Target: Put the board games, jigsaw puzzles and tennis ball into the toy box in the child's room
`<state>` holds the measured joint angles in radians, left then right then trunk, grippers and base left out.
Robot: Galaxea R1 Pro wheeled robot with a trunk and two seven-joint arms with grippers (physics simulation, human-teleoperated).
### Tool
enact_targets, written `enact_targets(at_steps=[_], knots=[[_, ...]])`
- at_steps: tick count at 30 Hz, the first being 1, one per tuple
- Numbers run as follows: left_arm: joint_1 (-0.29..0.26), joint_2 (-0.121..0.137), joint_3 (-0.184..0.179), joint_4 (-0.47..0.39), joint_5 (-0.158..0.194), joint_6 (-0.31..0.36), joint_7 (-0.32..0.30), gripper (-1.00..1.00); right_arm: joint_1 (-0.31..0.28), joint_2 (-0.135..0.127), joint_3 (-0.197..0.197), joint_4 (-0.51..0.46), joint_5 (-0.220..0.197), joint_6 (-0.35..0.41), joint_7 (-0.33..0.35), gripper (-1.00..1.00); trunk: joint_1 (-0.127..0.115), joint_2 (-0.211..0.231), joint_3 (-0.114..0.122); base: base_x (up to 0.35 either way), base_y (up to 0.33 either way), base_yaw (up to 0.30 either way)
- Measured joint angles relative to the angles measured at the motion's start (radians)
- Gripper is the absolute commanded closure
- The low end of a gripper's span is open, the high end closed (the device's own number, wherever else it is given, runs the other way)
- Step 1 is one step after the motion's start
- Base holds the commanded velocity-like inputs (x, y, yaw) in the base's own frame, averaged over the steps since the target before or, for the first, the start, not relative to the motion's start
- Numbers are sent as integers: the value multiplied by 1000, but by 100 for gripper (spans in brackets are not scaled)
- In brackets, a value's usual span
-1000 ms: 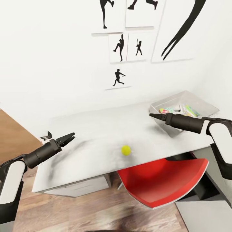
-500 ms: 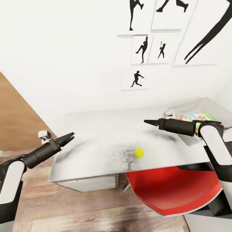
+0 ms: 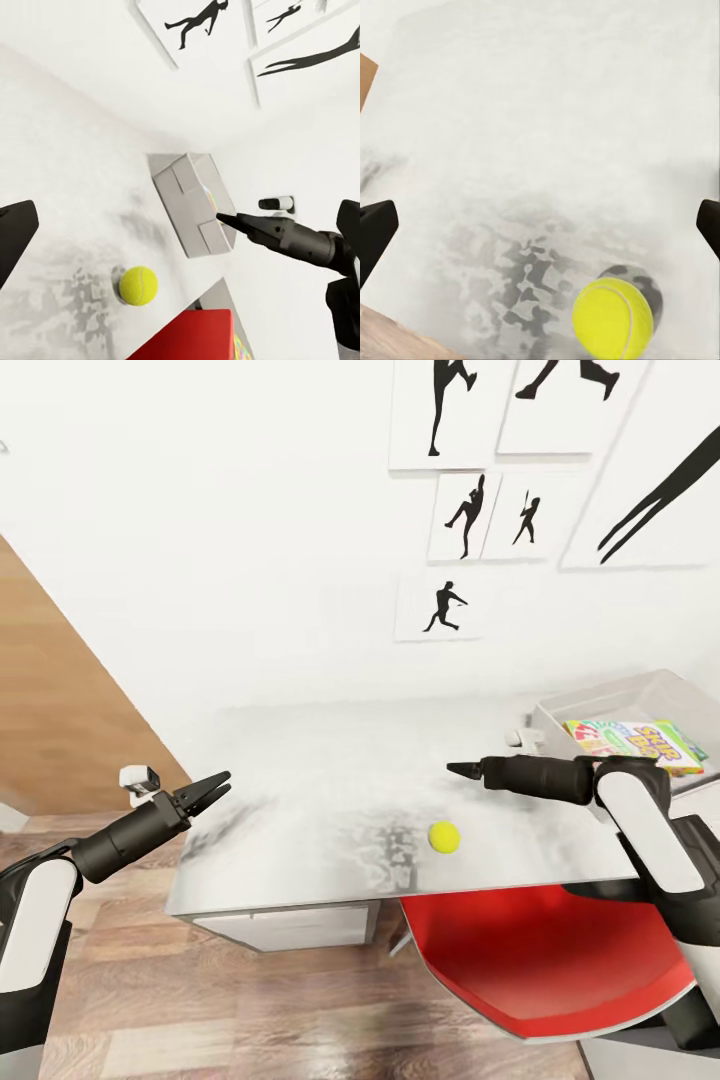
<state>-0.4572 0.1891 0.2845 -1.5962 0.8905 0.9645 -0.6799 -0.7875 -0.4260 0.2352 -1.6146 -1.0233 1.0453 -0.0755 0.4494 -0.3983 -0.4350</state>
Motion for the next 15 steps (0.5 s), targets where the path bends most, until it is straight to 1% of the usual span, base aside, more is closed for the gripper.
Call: enact_targets(at_steps=[3,4,6,8,9,12,13,15], knots=[[0,0,0,0,0,0,0,-100,22,3,8,0,14,0,-45,-100,0,0,0,0,0,15],[0,0,0,0,0,0,0,-100,22,3,8,0,14,0,-46,-100,0,0,0,0,0,11],[0,0,0,1,0,0,0,-100,31,6,22,0,19,0,-73,-100,0,0,0,0,0,8],[-1,0,0,1,-1,0,1,-100,36,9,51,0,27,0,-112,-100,0,0,0,0,0,6],[-1,0,0,1,-1,0,1,-100,36,9,51,0,27,0,-113,-100,0,0,0,0,0,5],[-1,0,-1,2,-1,1,1,-100,41,15,109,0,39,1,-206,-100,0,0,0,0,0,3],[-1,0,-1,2,-1,1,1,-100,41,15,109,0,40,1,-208,-100,0,0,0,0,0,2],[-1,0,-1,2,-1,1,1,-100,43,24,139,0,43,1,-280,-100,0,0,0,0,0,2]])
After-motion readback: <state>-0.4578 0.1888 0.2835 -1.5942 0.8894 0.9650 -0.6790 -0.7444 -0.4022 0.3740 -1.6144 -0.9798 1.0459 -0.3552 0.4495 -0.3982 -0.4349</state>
